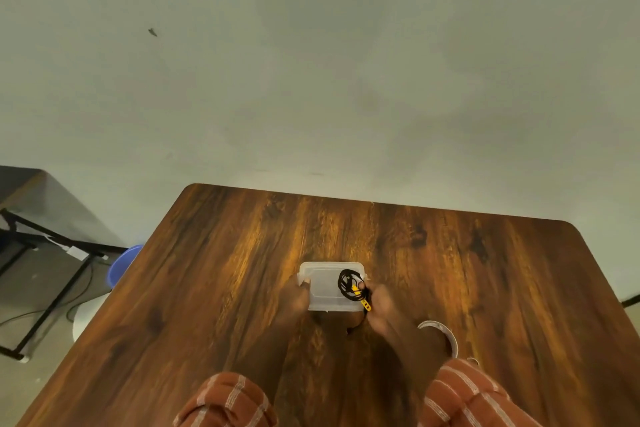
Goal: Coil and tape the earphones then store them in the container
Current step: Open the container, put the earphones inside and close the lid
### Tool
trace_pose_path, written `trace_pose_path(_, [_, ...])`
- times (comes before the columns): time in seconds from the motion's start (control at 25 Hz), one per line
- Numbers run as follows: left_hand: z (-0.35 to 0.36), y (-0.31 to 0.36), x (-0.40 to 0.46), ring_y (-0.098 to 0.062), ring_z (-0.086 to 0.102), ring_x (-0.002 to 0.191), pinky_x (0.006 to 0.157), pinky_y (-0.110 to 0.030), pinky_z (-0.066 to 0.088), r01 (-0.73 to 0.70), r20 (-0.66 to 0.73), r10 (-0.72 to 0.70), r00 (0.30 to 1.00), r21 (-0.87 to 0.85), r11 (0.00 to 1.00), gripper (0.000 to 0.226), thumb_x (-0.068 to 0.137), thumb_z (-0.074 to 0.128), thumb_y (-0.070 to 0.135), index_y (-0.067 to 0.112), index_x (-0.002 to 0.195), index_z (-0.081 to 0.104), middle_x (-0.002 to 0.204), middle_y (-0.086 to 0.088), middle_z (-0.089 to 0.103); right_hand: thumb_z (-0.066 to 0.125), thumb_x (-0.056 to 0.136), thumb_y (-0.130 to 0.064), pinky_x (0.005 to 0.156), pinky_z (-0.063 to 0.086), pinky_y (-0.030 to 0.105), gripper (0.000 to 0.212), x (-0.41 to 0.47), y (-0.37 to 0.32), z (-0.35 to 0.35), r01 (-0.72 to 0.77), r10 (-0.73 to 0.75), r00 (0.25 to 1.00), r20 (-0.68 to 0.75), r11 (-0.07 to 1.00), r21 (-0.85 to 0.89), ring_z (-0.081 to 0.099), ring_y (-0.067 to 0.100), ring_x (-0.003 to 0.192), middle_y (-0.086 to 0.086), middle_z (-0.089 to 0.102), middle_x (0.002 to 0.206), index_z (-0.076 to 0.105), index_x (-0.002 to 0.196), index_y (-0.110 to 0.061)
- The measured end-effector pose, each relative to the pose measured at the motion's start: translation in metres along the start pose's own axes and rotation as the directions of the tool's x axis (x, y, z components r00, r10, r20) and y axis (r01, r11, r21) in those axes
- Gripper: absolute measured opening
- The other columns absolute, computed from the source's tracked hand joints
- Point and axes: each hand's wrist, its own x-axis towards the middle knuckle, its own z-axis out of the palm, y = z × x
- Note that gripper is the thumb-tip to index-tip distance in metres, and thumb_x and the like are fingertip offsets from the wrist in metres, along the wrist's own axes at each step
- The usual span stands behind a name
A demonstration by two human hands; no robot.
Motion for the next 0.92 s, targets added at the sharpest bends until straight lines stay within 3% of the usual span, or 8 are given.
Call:
trace_pose_path(0.28, [0.035,-0.027,-0.039,-0.025,0.063,0.107,0.091,-0.038,0.051,-0.077,-0.038,0.078,0.996,0.034,0.996,0.033,0.101,0.045,0.024,0.007,0.127,0.057,0.118,-0.011,0.066,0.046,0.098,-0.010,0.068,0.048,0.036,0.035,-0.048,0.043,-0.042,-0.013,0.041,0.988,-0.146,0.982,0.190,0.060,0.025,0.073,0.013,0.066,0.075,0.057,0.065,-0.009])
trace_pose_path(0.48, [0.050,-0.044,-0.081,-0.028,0.064,0.108,0.091,-0.040,0.052,-0.063,-0.125,0.080,0.989,0.134,0.989,0.031,0.097,0.053,0.018,0.006,0.125,0.060,0.117,-0.014,0.067,0.054,0.098,-0.019,0.083,0.051,0.041,0.025,-0.064,0.078,-0.066,-0.020,0.053,0.969,-0.240,0.990,0.138,0.064,0.025,0.085,0.011,0.071,0.088,0.067,0.081,-0.006])
trace_pose_path(0.6, [0.044,-0.048,-0.084,-0.026,0.067,0.097,0.086,-0.042,0.057,-0.073,-0.185,0.102,0.977,0.158,0.985,0.024,0.095,0.056,0.022,0.014,0.113,0.070,0.108,-0.009,0.072,0.055,0.098,-0.022,0.081,0.053,0.043,0.023,-0.064,0.079,-0.068,-0.018,0.042,0.971,-0.236,0.995,0.102,0.065,0.025,0.084,0.011,0.072,0.089,0.069,0.086,-0.008])
trace_pose_path(0.68, [0.038,-0.044,-0.088,-0.020,0.066,0.087,0.073,-0.035,0.057,-0.128,-0.204,0.145,0.968,0.092,0.988,0.019,0.094,0.058,0.020,0.017,0.103,0.075,0.099,-0.003,0.074,0.053,0.097,-0.022,0.076,0.053,0.043,0.025,-0.067,0.073,-0.068,-0.010,0.027,0.977,-0.210,0.997,0.083,0.065,0.027,0.078,0.011,0.070,0.082,0.067,0.081,-0.010])
trace_pose_path(0.76, [0.033,-0.035,-0.096,-0.015,0.063,0.078,0.058,-0.024,0.046,-0.179,-0.196,0.173,0.965,-0.010,0.984,0.016,0.094,0.059,0.016,0.014,0.094,0.075,0.090,-0.001,0.072,0.053,0.095,-0.021,0.071,0.053,0.039,0.022,-0.078,0.064,-0.068,0.003,0.010,0.982,-0.187,0.998,0.069,0.065,0.027,0.077,0.012,0.070,0.082,0.067,0.081,-0.010])
trace_pose_path(0.92, [0.019,-0.034,-0.106,-0.013,0.063,0.070,0.053,-0.021,0.041,-0.193,-0.291,0.136,0.947,-0.174,0.966,0.017,0.094,0.058,0.013,0.012,0.087,0.072,0.084,-0.003,0.072,0.054,0.097,-0.019,0.075,0.047,0.036,0.029,-0.115,0.036,-0.059,0.152,-0.165,0.973,-0.161,0.984,-0.089,0.061,0.023,0.083,0.011,0.070,0.083,0.068,0.074,-0.008])
